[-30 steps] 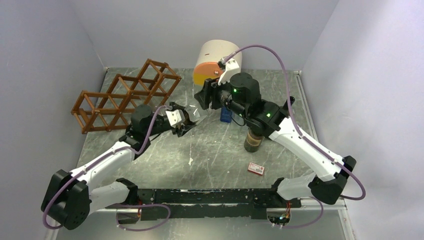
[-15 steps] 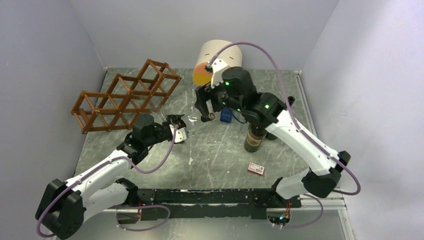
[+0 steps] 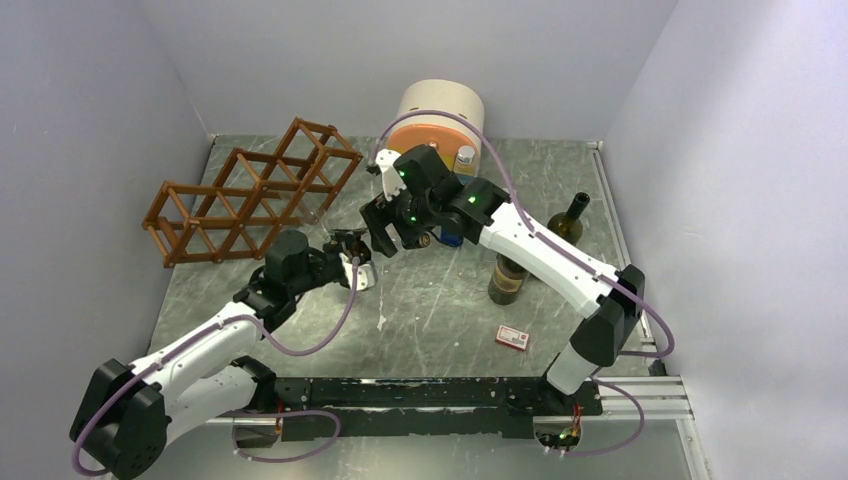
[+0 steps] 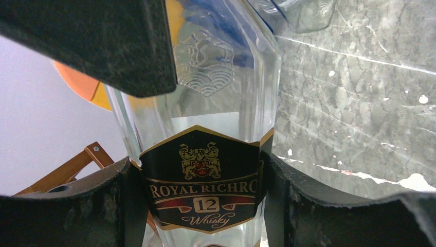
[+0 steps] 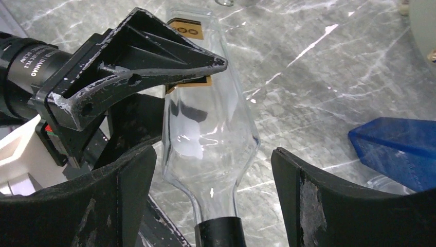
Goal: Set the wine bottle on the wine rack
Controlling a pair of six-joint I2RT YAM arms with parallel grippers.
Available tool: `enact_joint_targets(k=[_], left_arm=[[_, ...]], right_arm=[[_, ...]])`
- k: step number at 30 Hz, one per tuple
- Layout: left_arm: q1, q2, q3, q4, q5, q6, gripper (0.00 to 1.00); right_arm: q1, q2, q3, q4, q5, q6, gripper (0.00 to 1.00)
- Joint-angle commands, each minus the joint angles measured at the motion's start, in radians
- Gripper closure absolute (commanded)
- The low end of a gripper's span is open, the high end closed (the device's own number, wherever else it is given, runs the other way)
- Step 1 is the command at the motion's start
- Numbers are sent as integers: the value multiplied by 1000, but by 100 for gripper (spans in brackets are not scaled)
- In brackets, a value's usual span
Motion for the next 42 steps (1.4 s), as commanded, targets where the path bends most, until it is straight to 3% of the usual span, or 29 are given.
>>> enact_joint_targets(k=[1, 9, 16, 19, 21, 23, 26, 30, 31, 32, 42], left_arm=[[-13, -52, 11, 171, 26, 60, 93], [-22, -87, -21, 199, -12, 124, 93], [-21, -106, -38, 256, -51, 116, 93], [-22, -116, -52, 296, -77, 110, 93], [-22, -120, -59, 313, -90, 106, 92], [-22, -124, -61, 319, -94, 98, 86], [-22, -128, -71, 340, -93, 75, 62], [-21, -130, -91, 372, -93, 60, 38], [-22, -127, -88, 366, -93, 59, 12], [-22, -126, -80, 352, -91, 56, 0], [-21, -125, -48, 289, -89, 31, 2]], right_arm=[[2, 22, -3, 26, -92, -23, 13], [3, 111, 28, -9, -132, -20, 15], [3, 140, 51, -59, -158, -8, 25], [2, 150, 60, -88, -165, -9, 41], [3, 153, 68, -100, -158, -7, 58], [3, 154, 80, -106, -126, 3, 76], [2, 143, 96, -94, -67, 22, 100], [1, 94, 81, -43, 3, 56, 100], [2, 80, 73, -29, 20, 64, 100], [1, 66, 66, -16, 41, 72, 100], [-3, -86, -59, 124, 273, 148, 100]])
